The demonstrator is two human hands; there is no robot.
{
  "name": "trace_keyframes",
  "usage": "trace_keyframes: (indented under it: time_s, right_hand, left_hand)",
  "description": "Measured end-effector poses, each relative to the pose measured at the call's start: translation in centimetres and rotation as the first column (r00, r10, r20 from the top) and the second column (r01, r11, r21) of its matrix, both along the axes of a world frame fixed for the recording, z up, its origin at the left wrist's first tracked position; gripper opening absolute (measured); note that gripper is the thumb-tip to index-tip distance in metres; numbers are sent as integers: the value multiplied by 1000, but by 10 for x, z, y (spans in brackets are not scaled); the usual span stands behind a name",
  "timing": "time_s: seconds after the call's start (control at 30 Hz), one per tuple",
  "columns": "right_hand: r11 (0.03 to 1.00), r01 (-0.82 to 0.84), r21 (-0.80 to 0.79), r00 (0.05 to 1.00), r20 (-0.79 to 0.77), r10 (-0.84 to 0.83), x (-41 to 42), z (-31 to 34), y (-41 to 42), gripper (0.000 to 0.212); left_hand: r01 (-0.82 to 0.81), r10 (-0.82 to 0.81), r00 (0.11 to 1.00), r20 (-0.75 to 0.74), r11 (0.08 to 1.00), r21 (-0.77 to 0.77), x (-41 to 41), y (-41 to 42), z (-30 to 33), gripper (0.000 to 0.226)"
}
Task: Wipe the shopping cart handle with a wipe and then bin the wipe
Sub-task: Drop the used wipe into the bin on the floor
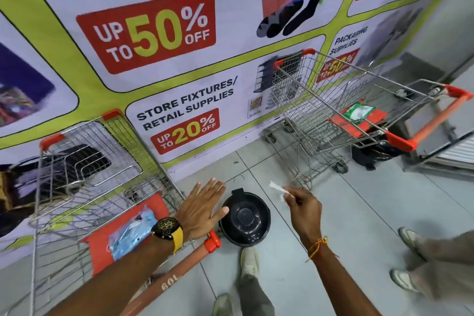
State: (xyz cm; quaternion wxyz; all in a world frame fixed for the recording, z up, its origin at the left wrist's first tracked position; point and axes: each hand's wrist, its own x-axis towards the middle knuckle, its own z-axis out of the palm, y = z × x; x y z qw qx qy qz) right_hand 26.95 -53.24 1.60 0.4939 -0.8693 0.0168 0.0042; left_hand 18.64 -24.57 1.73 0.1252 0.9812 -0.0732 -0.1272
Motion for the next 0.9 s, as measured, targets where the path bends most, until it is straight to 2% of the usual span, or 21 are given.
trace_keyframes:
  time_s: [0.17,0.27,0.37,0.5,0.67,0.77,0.9]
  right_hand:
    - [1000,-20,-12,994,-106,19,5,-10,8,22]
    - [1000,-11,-20,981,-195,7,10,-17,14,10]
    - [1000,9,0,962,-274,-9,10,-24,18,12]
    - [1000,12,19,959,-285,-6,5,-33,20,15]
    - [993,32,-114,966,-253,-60,3,-42,22,5]
    - [974,27,-223,972,-222,-78,5,-44,26,11]
    - [965,1,-263,964,-256,-71,5,-49,30,26]
  left_hand:
    - [53,-53,999,-11,998,32,9,8,6,79]
    - [17,-17,999,-27,1000,10,14,13,4,77]
    - [-12,12,1000,-20,1000,-21,14,14,-1,75]
    - [-13,13,1000,-8,1000,-17,14,15,-4,78]
    - [-20,20,1000,-2,1000,-10,14,15,-5,79]
    - [-13,13,1000,1,1000,-2,13,16,-5,78]
    - [-17,18,1000,25,1000,-11,13,14,-5,74]
